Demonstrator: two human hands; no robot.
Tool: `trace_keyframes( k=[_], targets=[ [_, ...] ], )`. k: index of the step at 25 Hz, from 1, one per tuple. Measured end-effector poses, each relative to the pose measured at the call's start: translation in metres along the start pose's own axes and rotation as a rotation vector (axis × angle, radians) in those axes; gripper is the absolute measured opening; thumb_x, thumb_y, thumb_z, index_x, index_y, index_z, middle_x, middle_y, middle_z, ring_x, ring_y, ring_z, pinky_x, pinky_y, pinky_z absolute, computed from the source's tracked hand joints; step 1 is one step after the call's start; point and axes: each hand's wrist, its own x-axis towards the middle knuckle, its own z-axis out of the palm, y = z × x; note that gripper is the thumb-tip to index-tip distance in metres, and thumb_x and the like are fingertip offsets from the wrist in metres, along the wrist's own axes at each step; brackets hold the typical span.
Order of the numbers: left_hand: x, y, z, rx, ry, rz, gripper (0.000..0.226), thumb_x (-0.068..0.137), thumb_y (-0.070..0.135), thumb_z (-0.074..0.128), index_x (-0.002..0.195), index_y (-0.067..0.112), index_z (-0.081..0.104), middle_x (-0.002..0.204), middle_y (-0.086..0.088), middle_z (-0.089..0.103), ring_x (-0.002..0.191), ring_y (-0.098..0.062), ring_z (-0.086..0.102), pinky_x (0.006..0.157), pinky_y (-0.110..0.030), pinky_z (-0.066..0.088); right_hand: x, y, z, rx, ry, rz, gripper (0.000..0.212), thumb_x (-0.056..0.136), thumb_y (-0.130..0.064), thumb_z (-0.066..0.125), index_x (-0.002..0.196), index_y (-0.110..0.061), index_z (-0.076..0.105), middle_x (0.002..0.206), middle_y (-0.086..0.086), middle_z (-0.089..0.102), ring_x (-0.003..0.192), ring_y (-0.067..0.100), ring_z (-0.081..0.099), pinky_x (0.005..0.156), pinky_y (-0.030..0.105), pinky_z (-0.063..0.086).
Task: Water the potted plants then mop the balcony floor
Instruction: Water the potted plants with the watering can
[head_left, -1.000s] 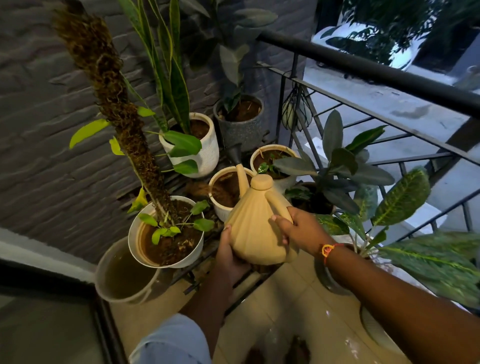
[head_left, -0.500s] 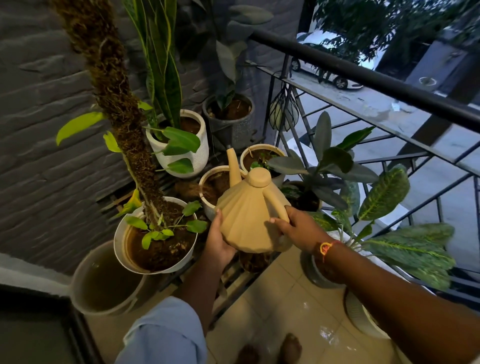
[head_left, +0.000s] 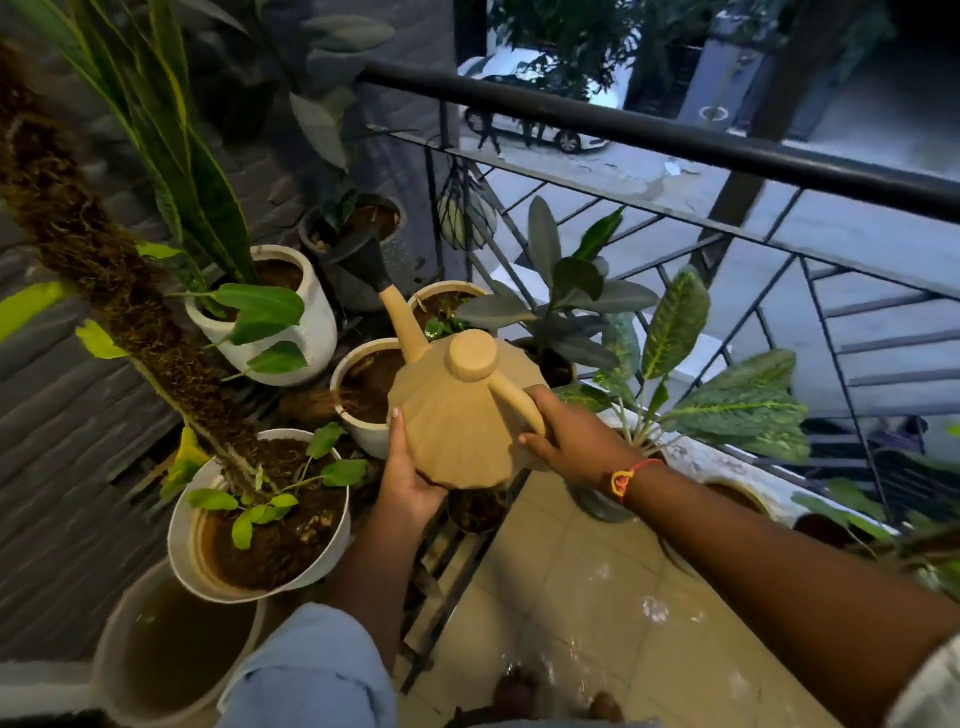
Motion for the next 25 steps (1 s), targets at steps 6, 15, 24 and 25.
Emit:
trace_keyframes(
  k=[6,15,24,25],
  targets=[
    [-0.024,-0.052,0.051,0.161,-0.113,0.001,0.063,0.094,0.066,0.055,0.146,0.03,0.051,0.133,-0.014,0.07,0.122,-0.037,0.064,0.091,-0.054,0.057,-0.058,0.033,-0.026,0.08,0.152,0.182,0.026,0.1,-0.041,0.056,0.112,-0.017,0.054,0.102,0.008,0.065,0.088,0.027,0.061,0.073,0.042,0.052],
    [-0.095,-0.233,0.125,0.569,-0.197,-0.261,0.086,0.075,0.073,0.071,0.147,0.028,0.056,0.136,-0.011,0.07,0.129,-0.036,0.062,0.114,-0.067,0.041,-0.28,0.142,-0.045,0.242,0.297,0.505,0.023,0.099,-0.038,0.058,0.109,-0.017,0.056,0.098,0.006,0.064,0.088,0.025,0.062,0.073,0.04,0.05],
    [-0.207,-0.463,0.175,0.938,-0.334,-0.695,0.077,0.089,0.08,0.05,0.14,0.024,0.062,0.135,-0.015,0.069,0.131,-0.04,0.059,0.115,-0.068,0.038,-0.554,0.207,-0.003,0.375,0.535,0.898,0.026,0.098,-0.037,0.059,0.111,-0.015,0.056,0.109,0.012,0.067,0.097,0.03,0.062,0.078,0.039,0.049],
    [-0.228,-0.485,0.184,0.969,-0.359,-0.741,0.073,0.091,0.078,0.048,0.137,0.023,0.064,0.13,-0.016,0.072,0.128,-0.04,0.061,0.112,-0.066,0.041,-0.582,0.21,0.001,0.396,0.57,0.943,0.026,0.099,-0.037,0.058,0.111,-0.015,0.056,0.109,0.013,0.067,0.097,0.03,0.062,0.079,0.04,0.051]
  ],
)
